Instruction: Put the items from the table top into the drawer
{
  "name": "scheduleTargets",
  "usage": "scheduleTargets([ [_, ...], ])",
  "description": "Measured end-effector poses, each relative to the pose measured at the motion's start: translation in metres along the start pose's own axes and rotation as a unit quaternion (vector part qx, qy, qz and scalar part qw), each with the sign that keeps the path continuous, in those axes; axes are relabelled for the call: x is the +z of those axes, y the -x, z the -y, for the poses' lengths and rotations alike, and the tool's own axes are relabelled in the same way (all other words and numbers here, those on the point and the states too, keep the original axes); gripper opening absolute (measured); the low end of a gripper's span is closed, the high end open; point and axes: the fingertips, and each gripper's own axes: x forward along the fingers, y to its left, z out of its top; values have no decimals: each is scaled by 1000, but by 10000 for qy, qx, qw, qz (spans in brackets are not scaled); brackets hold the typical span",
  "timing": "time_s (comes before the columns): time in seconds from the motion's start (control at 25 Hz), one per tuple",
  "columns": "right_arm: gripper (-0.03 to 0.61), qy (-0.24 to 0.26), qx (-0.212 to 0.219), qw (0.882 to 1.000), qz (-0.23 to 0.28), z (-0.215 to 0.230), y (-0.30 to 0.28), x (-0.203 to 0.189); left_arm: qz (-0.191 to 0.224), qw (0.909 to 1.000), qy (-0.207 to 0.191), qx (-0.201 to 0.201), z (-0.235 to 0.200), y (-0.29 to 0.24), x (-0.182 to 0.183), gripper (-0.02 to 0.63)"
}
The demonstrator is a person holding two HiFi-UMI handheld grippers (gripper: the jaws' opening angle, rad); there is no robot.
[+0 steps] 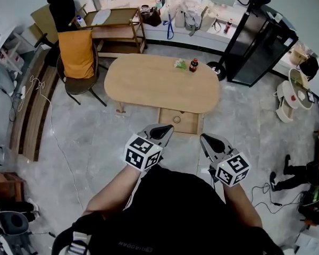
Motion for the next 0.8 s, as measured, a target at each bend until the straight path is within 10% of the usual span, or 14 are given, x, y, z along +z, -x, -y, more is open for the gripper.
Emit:
scheduleTargets([
  [0.36,3,-449,209,9985,-247,-17,88,-81,-368,9991,-138,155,118,19,-68,5],
  [0.8,3,-280,-5,9996,-67,-58,90,-82,-394,9990,-105,170,105,59,-70,5],
])
